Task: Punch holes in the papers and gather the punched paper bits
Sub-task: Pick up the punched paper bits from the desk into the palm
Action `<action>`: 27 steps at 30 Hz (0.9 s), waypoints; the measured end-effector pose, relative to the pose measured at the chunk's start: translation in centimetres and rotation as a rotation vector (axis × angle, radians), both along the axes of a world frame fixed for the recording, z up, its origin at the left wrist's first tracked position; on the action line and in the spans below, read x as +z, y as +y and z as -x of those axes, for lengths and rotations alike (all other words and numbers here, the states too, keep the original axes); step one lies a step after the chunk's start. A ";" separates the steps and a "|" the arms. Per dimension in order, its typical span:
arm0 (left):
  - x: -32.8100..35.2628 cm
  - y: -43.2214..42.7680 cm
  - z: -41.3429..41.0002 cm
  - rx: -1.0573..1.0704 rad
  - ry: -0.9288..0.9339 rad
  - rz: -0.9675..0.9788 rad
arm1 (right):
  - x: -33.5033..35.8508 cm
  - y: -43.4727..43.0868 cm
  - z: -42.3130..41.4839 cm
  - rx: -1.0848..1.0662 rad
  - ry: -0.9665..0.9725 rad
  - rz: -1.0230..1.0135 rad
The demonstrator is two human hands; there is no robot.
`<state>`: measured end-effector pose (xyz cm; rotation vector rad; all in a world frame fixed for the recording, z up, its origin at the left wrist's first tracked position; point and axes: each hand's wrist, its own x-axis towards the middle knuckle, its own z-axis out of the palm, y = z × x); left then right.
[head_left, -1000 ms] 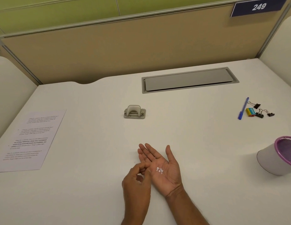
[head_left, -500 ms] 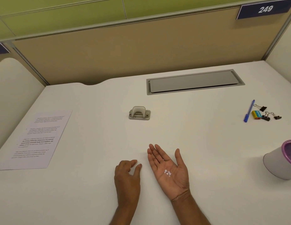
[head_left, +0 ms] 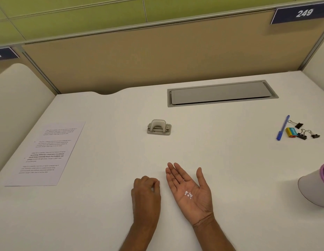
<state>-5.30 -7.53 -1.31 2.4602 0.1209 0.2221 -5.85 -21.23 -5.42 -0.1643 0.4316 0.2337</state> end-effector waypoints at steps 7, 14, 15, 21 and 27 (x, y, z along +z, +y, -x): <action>0.0 -0.3 -0.1 -0.010 0.050 -0.083 | 0.0 0.1 -0.1 0.015 -0.003 0.014; -0.1 -0.8 0.0 -0.042 0.092 -0.172 | 0.0 0.0 -0.1 0.021 -0.003 0.029; -0.2 -0.8 0.1 -0.048 0.095 -0.185 | 0.0 0.0 -0.1 0.020 -0.006 0.024; -0.5 -0.6 0.3 -0.068 0.167 -0.202 | 0.1 0.0 -0.2 0.017 -0.019 0.029; 1.3 -1.1 3.6 -0.071 0.010 0.172 | 0.2 0.0 -0.3 0.019 -0.037 0.023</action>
